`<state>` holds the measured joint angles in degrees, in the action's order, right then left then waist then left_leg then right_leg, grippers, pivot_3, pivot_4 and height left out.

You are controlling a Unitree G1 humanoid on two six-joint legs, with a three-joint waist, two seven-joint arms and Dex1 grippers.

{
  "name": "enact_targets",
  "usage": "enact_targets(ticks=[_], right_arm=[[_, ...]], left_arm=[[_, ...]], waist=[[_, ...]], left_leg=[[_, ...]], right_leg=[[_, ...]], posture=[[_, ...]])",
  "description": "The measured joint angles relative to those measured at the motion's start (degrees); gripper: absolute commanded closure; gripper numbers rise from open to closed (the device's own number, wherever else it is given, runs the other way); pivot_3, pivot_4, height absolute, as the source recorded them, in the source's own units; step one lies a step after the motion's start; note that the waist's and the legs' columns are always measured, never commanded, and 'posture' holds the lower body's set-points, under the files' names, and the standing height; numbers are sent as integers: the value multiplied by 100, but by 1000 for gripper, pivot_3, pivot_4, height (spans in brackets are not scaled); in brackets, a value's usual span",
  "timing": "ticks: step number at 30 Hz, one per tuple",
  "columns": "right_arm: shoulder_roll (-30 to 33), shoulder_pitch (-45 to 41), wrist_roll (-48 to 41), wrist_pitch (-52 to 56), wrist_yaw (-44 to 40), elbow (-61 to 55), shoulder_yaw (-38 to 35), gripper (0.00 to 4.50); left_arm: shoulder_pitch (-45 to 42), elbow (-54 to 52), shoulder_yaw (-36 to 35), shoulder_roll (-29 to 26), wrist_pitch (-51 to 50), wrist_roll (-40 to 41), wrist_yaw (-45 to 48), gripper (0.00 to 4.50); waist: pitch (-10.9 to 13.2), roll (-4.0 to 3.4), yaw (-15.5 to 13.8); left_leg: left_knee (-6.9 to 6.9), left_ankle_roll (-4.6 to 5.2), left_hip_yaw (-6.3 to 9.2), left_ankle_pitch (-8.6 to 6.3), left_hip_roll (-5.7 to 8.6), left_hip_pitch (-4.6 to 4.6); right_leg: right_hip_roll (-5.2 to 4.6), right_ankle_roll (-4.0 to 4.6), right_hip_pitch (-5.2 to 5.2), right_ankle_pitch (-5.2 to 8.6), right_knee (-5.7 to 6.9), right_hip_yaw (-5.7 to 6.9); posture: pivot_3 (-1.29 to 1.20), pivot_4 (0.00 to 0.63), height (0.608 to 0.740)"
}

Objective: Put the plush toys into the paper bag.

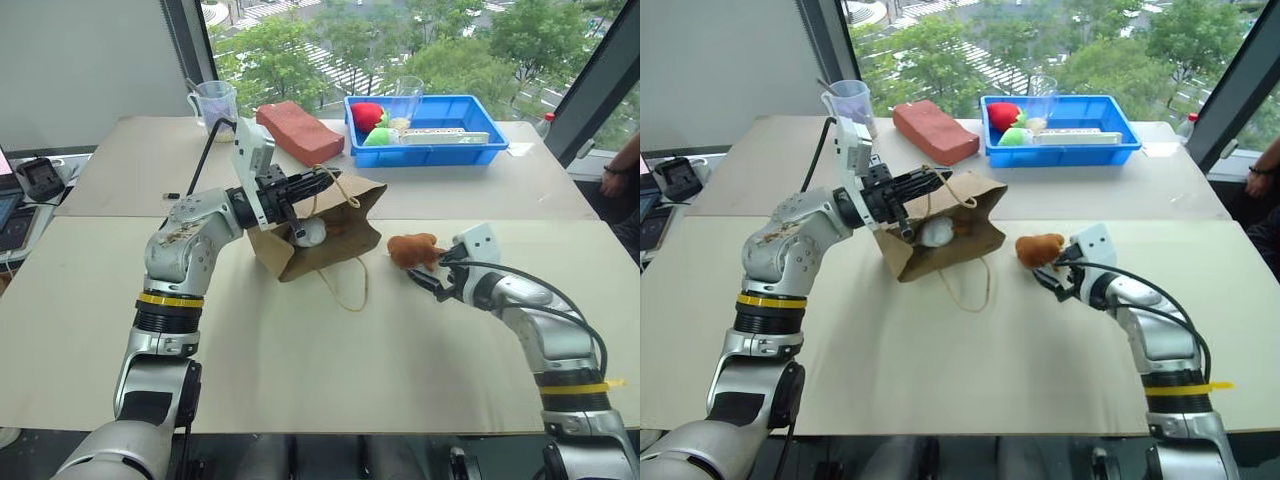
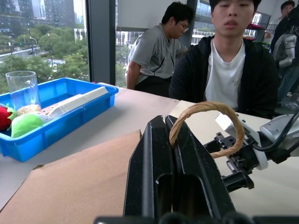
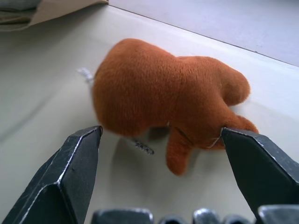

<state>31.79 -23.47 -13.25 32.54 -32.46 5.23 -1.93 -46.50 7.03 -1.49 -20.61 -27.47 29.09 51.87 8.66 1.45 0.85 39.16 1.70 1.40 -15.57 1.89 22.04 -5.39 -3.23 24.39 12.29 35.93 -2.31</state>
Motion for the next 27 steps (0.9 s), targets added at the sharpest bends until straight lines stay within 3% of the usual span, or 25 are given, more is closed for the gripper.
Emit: enact_targets(ticks=[3, 13, 14, 24, 27], right_arm=[[-62, -41, 71, -231, -19, 216, 10, 815], [-107, -29, 167, -542, -86, 335, 12, 4273], [-113, -29, 189, -587, -77, 337, 13, 4465], [123, 61, 450, -1026, -303, 238, 135, 4465], [409, 87, 456, -1131, -690, 3, 144, 3651]], left_arm=[[0, 0, 0, -11, -1, 1, -9, 4500], [0, 0, 0, -18, -3, 2, -18, 4500], [0, 0, 0, -17, -3, 2, -17, 4500], [0, -1, 1, -35, -3, 1, -9, 4500], [0, -1, 1, -45, -2, 1, -8, 4500]], waist=[[0, 0, -13], [0, 0, -6], [0, 0, -7], [0, 0, -11], [0, 0, -9]], left_leg=[[0, 0, 3, 0, -2, 1], [0, 0, 2, 0, -2, 2], [0, 0, 2, 0, -1, 3], [0, 0, 3, 0, -1, 3], [0, 0, 2, 0, -1, 3]], right_leg=[[1, 0, 0, 0, 2, 3], [1, 0, 0, 0, 5, 2], [1, 0, 0, 0, 5, 2], [0, 0, 0, 0, 5, 3], [1, 0, -1, 0, 3, 3]], posture=[[0, 150, 740], [0, 150, 740], [0, 150, 740], [0, 150, 740], [0, 150, 740]])
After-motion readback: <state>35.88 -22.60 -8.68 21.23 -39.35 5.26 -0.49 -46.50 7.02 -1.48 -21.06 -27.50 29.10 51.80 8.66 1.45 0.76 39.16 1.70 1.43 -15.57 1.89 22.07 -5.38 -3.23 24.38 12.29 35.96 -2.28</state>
